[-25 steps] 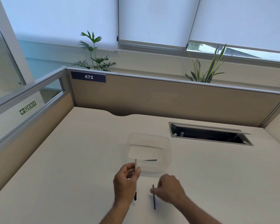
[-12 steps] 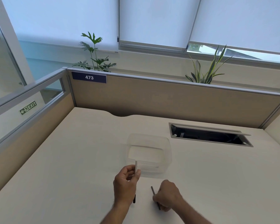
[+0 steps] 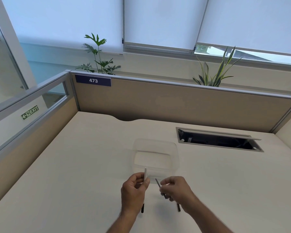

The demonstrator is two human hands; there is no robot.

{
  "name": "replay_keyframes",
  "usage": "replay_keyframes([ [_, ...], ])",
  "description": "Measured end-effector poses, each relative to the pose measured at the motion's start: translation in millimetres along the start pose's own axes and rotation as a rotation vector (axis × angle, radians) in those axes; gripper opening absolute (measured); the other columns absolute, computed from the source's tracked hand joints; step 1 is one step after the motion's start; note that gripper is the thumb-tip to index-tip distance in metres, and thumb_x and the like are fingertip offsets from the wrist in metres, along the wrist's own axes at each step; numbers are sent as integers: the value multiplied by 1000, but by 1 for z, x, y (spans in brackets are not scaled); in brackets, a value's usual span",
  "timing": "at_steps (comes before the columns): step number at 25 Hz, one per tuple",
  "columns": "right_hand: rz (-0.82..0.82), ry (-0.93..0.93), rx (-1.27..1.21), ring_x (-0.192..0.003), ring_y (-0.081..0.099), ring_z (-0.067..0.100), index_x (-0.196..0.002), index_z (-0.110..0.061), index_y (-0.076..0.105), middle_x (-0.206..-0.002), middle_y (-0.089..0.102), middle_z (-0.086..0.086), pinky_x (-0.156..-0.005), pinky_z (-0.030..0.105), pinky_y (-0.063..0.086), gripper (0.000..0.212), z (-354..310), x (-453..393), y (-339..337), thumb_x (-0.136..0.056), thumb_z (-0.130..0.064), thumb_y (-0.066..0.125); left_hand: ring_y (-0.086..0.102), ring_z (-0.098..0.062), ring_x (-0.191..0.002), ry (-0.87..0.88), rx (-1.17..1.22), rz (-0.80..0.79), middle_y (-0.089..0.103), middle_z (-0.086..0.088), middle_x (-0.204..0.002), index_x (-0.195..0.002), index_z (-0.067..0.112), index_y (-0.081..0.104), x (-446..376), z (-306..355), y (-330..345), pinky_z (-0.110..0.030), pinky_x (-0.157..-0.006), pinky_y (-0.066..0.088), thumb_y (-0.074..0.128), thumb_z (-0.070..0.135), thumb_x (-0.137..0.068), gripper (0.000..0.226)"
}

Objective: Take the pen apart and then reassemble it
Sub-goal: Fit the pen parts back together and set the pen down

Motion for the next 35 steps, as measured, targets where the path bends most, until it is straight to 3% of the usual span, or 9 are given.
replay_keyframes([
  [2, -68, -8, -201, -57, 58, 20, -99, 2, 67, -68, 68, 13, -52, 26, 47, 20, -6, 1, 3, -79, 3, 69, 72, -15, -74, 4, -3, -2, 76, 11, -76, -82, 28, 73, 1, 1, 2, -42, -74, 61, 79, 13, -80, 17],
  [5, -146, -46, -353, -67, 62, 21, -103, -2, 71, -74, 65, 9, -65, 31, 55, 17, -19, 5, 5, -89, 4, 63, 72, -12, -74, 15, -9, -10, 76, 11, -77, -84, 28, 74, 1, 3, 4, -40, -74, 61, 79, 14, -79, 16],
  [10, 2, -246, -470, -77, 70, 27, -101, -1, 68, -86, 69, 18, -75, 38, 58, 14, -55, 15, -14, -87, 3, 67, 71, -7, -73, 63, -36, -32, 76, 15, -77, -82, 30, 75, 4, 11, 10, -30, -72, 60, 81, 12, -78, 20],
  [14, 111, -423, -465, -79, 72, 33, -99, -2, 66, -88, 70, 22, -74, 39, 62, 12, -80, 29, -23, -88, 2, 66, 69, -2, -74, 108, -60, -53, 74, 24, -77, -79, 39, 71, 8, 20, 14, -12, -66, 53, 81, 9, -77, 31],
  [22, 117, -459, -430, -84, 73, 32, -99, -5, 66, -93, 69, 23, -71, 39, 63, 11, -78, 30, -17, -89, 1, 65, 70, -2, -75, 118, -74, -84, 73, 29, -79, -80, 44, 70, 14, 23, 17, -14, -67, 55, 82, 10, -76, 37],
  [32, 102, -498, -384, -82, 73, 31, -98, -6, 67, -89, 71, 21, -71, 38, 63, 13, -78, 29, -17, -89, 3, 66, 70, -1, -77, 104, -92, -79, 73, 30, -78, -94, 29, 77, 13, 15, 17, -17, -68, 57, 84, 15, -75, 25],
  [35, 111, -519, -358, -81, 73, 32, -97, -6, 67, -88, 72, 21, -71, 39, 63, 14, -79, 28, -19, -88, 4, 66, 71, -3, -76, 104, -78, -84, 74, 28, -79, -91, 35, 75, 13, 14, 18, -17, -68, 58, 84, 13, -75, 28],
])
Point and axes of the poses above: each hand's wrist, its own x-axis away from the middle knuckle, its own y-axis out of the palm, z = x × y, the point moved 10 cm from there along -x, towards the middle knuckle
